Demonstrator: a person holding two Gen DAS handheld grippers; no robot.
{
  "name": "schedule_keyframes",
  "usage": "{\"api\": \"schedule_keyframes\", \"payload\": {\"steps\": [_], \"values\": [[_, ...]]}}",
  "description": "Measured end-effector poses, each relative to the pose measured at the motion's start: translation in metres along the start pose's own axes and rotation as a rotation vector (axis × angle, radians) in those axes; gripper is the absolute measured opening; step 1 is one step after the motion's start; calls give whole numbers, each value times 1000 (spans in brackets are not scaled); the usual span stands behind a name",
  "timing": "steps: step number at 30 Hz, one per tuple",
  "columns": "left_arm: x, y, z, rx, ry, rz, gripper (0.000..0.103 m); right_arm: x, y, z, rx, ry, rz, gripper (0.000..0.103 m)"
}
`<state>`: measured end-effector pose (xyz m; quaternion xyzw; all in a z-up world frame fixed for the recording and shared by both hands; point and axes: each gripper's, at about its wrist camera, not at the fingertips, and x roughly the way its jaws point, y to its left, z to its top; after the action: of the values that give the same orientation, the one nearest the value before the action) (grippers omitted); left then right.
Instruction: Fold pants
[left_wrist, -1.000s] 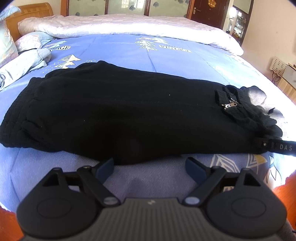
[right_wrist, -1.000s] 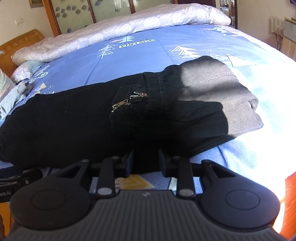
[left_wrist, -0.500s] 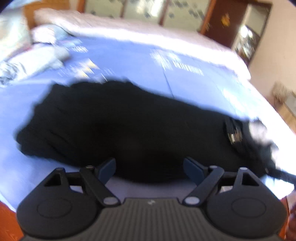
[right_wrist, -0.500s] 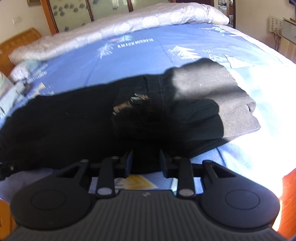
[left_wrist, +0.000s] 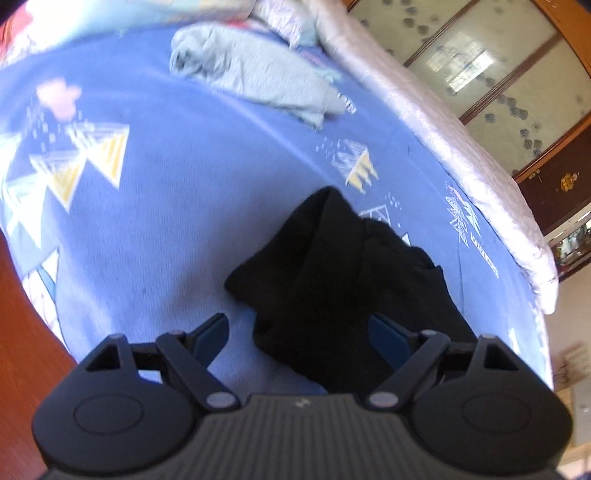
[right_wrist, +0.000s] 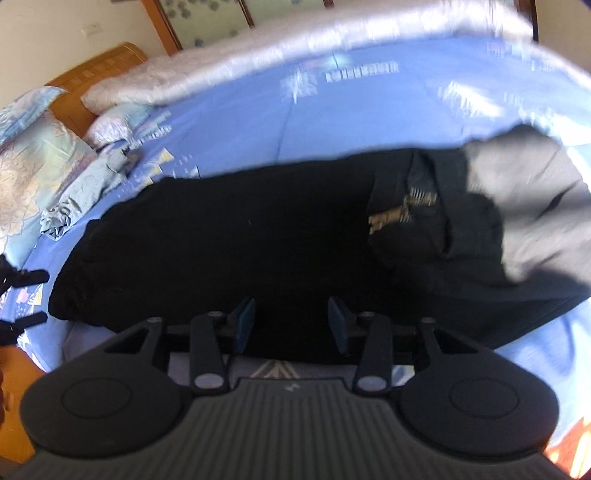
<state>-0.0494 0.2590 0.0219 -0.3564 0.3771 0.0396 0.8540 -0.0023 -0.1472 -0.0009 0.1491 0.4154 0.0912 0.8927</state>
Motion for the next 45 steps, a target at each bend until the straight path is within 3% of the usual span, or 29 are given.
{"api": "schedule_keyframes", "payload": {"steps": [7,12,18,24,26,28,30,32,34,39,40,42,45], "values": [[18,-4,-14,22,71,-24,91,17,-3,41,45,191,65,58],[20,-9,-17,35,80,-52,91,18,-1,40,6,221,79,58],[21,-1,-14,-33,81,-89,91,0,28,4,-144,82,22,59],[24,3,-12,-83,74,-114,92,-33,44,-40,-135,-132,-5,58],[25,3,-12,-103,60,-113,83,-39,59,-45,-215,-158,0,57],[30,2,-11,-112,55,-78,38,-41,70,-47,-270,-186,1,57],[37,6,-10,-152,44,-44,23,-40,71,-43,-267,-177,35,57],[41,13,-8,-242,47,-70,20,-34,76,-40,-253,-156,68,57],[37,11,-7,-262,34,-85,19,-30,82,-36,-263,-157,78,56],[11,-19,-5,-110,-54,-109,18,-20,78,-11,-265,-208,166,55],[7,-27,-4,-87,-72,-108,18,-11,79,-11,-267,-185,179,55],[2,-42,-5,-45,-91,-102,18,31,79,-13,-270,23,209,55],[-5,-74,-7,54,-126,-92,18,35,72,-21,-232,-1,238,57]]}}
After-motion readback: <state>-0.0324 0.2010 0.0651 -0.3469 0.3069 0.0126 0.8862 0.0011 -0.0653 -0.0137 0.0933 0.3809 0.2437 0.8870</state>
